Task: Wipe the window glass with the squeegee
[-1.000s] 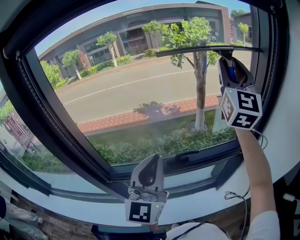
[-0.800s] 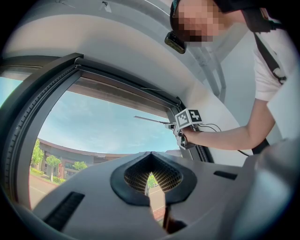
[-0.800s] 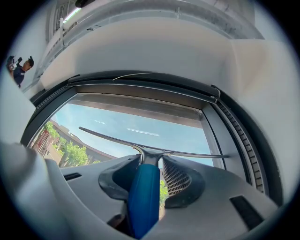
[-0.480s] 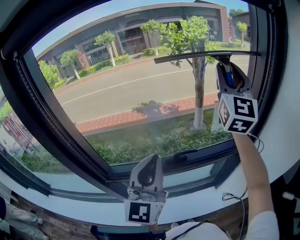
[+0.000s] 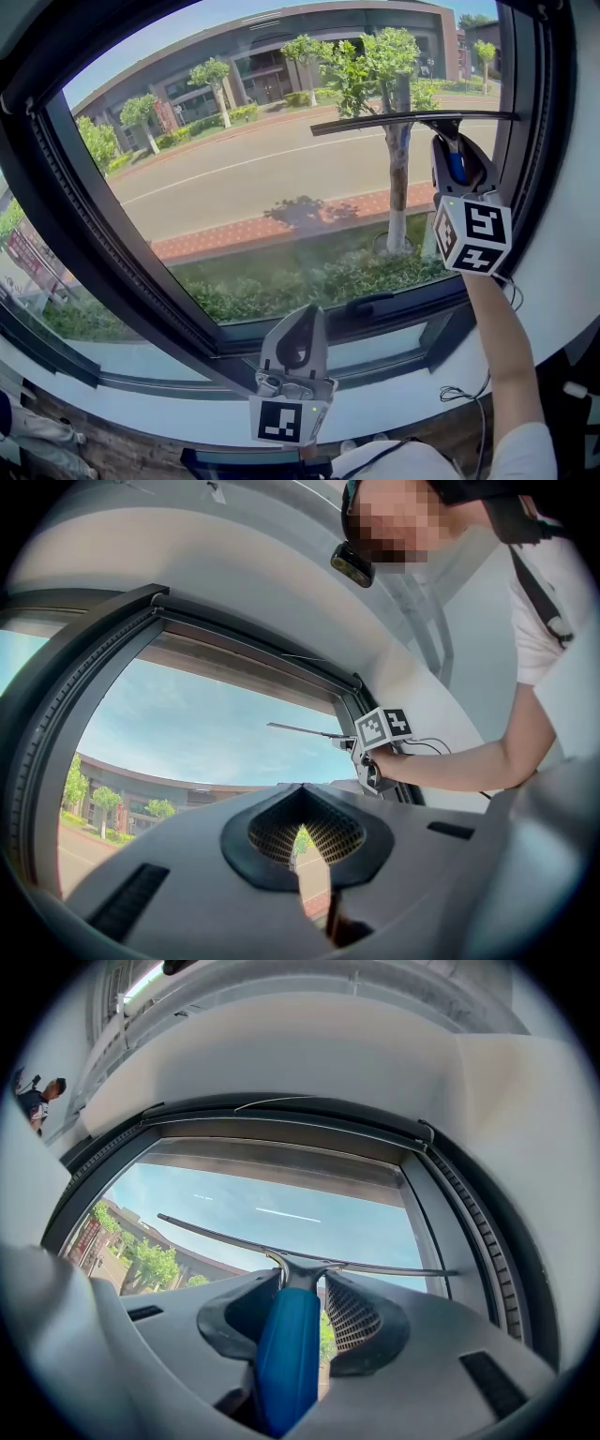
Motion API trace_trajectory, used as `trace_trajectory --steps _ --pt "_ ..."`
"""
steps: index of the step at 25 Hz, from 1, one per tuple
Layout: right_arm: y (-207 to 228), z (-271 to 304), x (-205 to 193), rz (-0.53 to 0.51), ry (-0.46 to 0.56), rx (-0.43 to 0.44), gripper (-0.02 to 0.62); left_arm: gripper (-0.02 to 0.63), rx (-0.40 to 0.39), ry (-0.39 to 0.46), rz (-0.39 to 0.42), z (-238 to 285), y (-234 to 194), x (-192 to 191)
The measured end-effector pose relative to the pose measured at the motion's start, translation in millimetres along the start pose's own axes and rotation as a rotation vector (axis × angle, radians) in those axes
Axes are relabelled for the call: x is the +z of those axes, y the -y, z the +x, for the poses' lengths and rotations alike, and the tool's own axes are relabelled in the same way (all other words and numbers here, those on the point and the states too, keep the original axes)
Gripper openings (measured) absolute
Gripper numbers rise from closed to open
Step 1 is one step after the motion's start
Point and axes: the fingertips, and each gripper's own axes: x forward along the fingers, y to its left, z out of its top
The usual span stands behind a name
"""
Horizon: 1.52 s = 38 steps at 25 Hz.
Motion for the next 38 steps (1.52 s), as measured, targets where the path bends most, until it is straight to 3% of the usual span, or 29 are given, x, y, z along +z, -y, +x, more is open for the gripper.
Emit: trace_trajectory --steps 17,27,33,38 --pt "-8.2 -18.8 -33.0 0.003 -0.054 0.007 0.149 0.002 0.011 -0.002 -0.01 -3.7 -1.2 -2.5" --pt "-11.8 -27.4 -48.4 -0.008 -0.079 0.012 0.149 0.002 -0.002 0.034 0.064 -3.4 -2.6 0.4" --pt "-12.6 -35.0 -59.8 -0.013 -0.099 0.015 0.149 0.002 0.002 -0.008 0.001 -1.9 0.3 -5.6" --pt "-14.4 -40.4 -70.2 -0.028 -0.11 0.016 0.149 0.002 -0.01 0.03 0.051 -2.2 -1.1 -6.3"
